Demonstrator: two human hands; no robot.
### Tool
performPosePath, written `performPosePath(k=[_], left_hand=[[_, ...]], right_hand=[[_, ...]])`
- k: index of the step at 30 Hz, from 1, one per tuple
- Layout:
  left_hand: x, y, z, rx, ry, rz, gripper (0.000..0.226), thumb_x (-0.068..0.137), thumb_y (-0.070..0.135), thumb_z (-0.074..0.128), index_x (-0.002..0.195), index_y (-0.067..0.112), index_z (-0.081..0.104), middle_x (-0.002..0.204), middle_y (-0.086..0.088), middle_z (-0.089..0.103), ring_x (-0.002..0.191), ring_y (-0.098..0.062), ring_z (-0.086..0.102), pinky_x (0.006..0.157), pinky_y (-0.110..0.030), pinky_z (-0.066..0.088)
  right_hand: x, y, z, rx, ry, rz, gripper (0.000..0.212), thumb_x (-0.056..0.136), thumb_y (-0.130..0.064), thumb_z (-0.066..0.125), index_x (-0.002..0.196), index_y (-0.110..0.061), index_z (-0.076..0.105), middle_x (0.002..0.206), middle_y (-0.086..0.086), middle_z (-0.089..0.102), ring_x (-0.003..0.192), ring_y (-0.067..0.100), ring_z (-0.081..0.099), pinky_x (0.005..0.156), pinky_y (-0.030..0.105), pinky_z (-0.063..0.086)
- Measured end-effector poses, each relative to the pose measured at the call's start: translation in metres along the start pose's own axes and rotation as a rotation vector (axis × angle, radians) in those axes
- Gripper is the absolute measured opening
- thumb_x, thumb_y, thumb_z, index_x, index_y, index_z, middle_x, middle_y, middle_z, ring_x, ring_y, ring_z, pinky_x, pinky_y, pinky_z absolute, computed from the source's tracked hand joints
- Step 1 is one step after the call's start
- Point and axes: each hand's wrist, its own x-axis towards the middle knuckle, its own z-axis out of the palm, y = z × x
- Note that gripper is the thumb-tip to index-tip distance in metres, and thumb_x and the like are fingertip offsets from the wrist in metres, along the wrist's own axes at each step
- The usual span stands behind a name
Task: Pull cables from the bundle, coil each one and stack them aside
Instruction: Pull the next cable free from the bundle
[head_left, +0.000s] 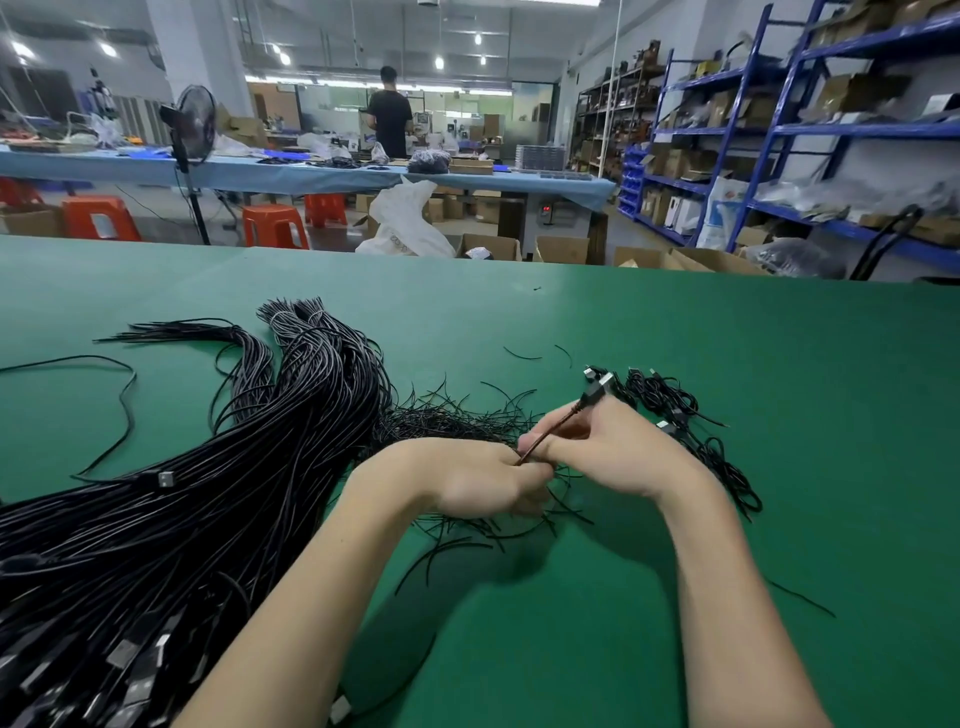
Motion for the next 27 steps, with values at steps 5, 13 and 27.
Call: performPosePath(k=[5, 13, 27], left_hand=[[0.000, -0.011, -0.007, 0.308, 0.316, -0.078, 0.058, 0.107, 0.052, 0.022, 0.091, 0.011, 0.059, 0.094, -0.005, 0.064, 0.093, -0.022, 0.060, 0.077, -0.030, 0.043], [-0.005, -0.021, -0.018, -0.047, 0.417, 0.118, 0.032, 0.107, 0.050, 0.030, 0.112, 0.035, 0.057, 0.132, 0.009, 0.062, 0.130, -0.014, 0.054, 0.113, -0.034, 0.037], [0.002, -0.024, -0.017, -0.030, 0.421, 0.200, 0.039, 0.106, 0.043, 0.043, 0.135, 0.021, 0.057, 0.130, 0.007, 0.063, 0.118, -0.002, 0.058, 0.107, -0.020, 0.041]], right_hand=[[-0.002, -0.006, -0.008, 0.079, 0.132, -0.065, 0.008, 0.088, -0.032, 0.072, 0.087, -0.033, 0.080, 0.082, -0.013, 0.077, 0.085, 0.006, 0.071, 0.088, 0.036, 0.056], [-0.004, -0.003, -0.001, 0.399, 0.046, -0.043, 0.008, 0.094, -0.028, 0.071, 0.090, -0.028, 0.078, 0.070, -0.004, 0.069, 0.049, 0.010, 0.038, 0.045, 0.016, 0.030], [0.004, -0.018, 0.020, 0.517, 0.152, -0.173, 0.019, 0.090, -0.035, 0.073, 0.094, -0.019, 0.084, 0.057, -0.009, 0.052, 0.052, 0.001, 0.043, 0.059, 0.008, 0.040]])
